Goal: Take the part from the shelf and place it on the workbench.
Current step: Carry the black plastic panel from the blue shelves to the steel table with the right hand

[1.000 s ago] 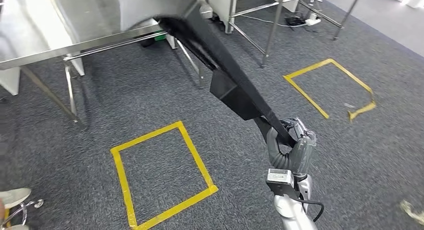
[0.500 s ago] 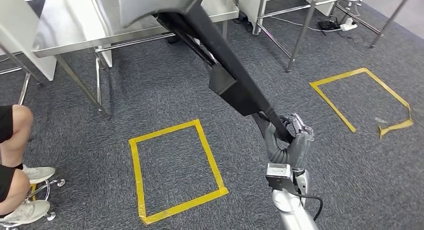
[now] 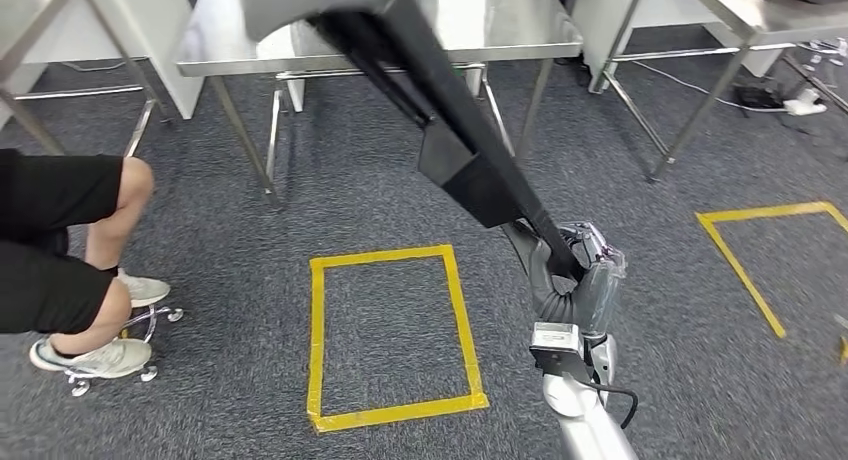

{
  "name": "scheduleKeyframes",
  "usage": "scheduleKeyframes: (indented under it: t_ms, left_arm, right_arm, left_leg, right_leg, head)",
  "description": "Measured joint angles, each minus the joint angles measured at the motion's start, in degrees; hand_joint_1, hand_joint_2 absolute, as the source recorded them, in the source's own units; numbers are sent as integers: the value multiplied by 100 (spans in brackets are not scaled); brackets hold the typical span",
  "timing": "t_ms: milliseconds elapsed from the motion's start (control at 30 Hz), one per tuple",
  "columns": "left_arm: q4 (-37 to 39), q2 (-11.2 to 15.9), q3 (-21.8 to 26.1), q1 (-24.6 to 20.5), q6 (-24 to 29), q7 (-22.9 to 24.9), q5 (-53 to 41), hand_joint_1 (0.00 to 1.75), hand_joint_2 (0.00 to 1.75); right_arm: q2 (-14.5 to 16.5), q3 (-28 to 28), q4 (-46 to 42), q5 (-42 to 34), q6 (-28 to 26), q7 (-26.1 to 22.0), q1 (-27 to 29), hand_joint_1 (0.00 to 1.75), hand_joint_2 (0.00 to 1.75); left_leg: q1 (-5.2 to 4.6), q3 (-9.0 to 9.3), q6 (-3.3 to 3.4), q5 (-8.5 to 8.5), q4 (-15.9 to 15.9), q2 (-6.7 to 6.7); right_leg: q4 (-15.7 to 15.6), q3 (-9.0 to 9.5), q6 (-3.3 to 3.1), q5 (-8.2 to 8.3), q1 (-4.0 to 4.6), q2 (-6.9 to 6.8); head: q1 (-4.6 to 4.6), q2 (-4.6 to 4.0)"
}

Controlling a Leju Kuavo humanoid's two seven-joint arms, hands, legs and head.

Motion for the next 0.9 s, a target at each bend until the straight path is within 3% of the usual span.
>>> scheduleKeyframes:
  t_ms: [67, 100, 167, 200, 267, 333, 367, 400, 433, 467, 533, 600, 700, 900]
  left_arm:
    - [-4, 20, 0, -17, 2, 0, 0, 0, 175]
    - [-5, 27, 0, -20, 4, 0, 1, 0, 175]
    - [-5, 41, 0, -15, 13, 0, 8, 0, 175]
    - [-5, 48, 0, -12, 16, 0, 15, 0, 175]
    - [-7, 59, 0, -27, 12, 0, 25, 0, 175]
    - [-13, 62, 0, -58, -4, 0, 28, 0, 175]
    - [-18, 64, 0, -67, -15, 1, 28, 0, 175]
    - [-23, 66, 0, -70, -24, 3, 28, 0, 175]
    - [-30, 68, 0, -70, -31, 4, 28, 0, 175]
    - [-35, 71, 0, -73, -35, 6, 28, 0, 175]
    - [-43, 80, 0, -92, -36, 7, 28, 0, 175]
    - [-49, 82, 0, -114, -32, 7, 28, 0, 175]
    - [-58, 79, 0, -121, -3, 9, 33, 0, 175]
    - [-64, 90, 1, -122, 65, -5, 42, 0, 175]
  right_arm:
    - [10, 3, 9, -4, -3, -2, -7, 175, 175]
    - [16, 4, 16, -5, -4, -5, -9, 175, 175]
    - [32, 8, 35, 2, -4, -13, -26, 175, 175]
    - [40, 12, 48, 7, -3, -15, -47, 175, 175]
    - [61, 23, 83, 23, -1, -17, -91, 175, 175]
    - [67, 26, 142, 37, -1, -17, -110, 175, 175]
    - [66, 26, 178, 41, -1, -17, -111, 175, 175]
    - [66, 26, 215, 44, -3, -17, -113, 175, 175]
    - [66, 27, 247, 47, -7, -17, -118, 175, 175]
    - [67, 28, 275, 48, -13, -18, -128, 175, 175]
    - [69, 28, 320, 45, -24, -20, -166, 175, 175]
    - [70, 28, 350, 40, -34, -26, -206, 175, 175]
    - [73, 30, 391, 12, -50, -56, -225, 175, 175]
    - [78, 37, 481, -149, -62, -143, -301, 175, 175]
  left_leg:
    - [-10, -24, -64, -19, 35, -134]
    - [-17, -45, -100, -18, 41, -177]
    - [-12, -75, -163, -2, 28, -220]
    - [-12, -91, -189, -20, 53, -150]
    - [-19, -251, -235, -224, 389, 163]
    - [-13, -630, -272, -587, 1152, 452]
    - [-2, -816, -284, -715, 1510, 500]
    - [6, -918, -289, -741, 1695, 515]
    - [10, -899, -287, -652, 1643, 521]
    - [12, -757, -279, -477, 1362, 530]
    - [3, -314, -245, -142, 529, 578]
    - [-19, -81, -210, -34, 87, 597]
    - [-51, -72, -197, -21, 58, 563]
    - [-96, -76, -137, -31, 62, 542]
  right_leg:
    - [-602, 262, -6, 243, -29, 170]
    - [-694, 300, -54, 274, -28, 219]
    - [-690, 301, -170, 294, -15, 153]
    - [-697, 303, -213, 305, -25, 123]
    - [-716, 319, -300, 315, -49, 47]
    - [-716, 327, -352, 300, -23, -43]
    - [-716, 328, -361, 294, -11, -89]
    - [-715, 330, -366, 289, -3, -128]
    - [-714, 334, -368, 286, 0, -160]
    - [-713, 342, -369, 282, 0, -184]
    - [-711, 358, -353, 266, 22, -216]
    - [-704, 359, -324, 242, 67, -230]
    - [-711, 365, -327, 227, 106, -242]
    - [-777, 396, -286, 256, 80, -259]
  head:
    - [1, 0]
    - [1, 0]
    - [-3, 1]
    - [-4, 1]
    - [-25, 0]
    - [-42, 0]
    - [-41, 0]
    - [-41, 0]
    - [-42, 0]
    - [-41, 1]
    - [-41, 1]
    - [-33, 0]
    - [-26, 0]
    - [-24, 0]
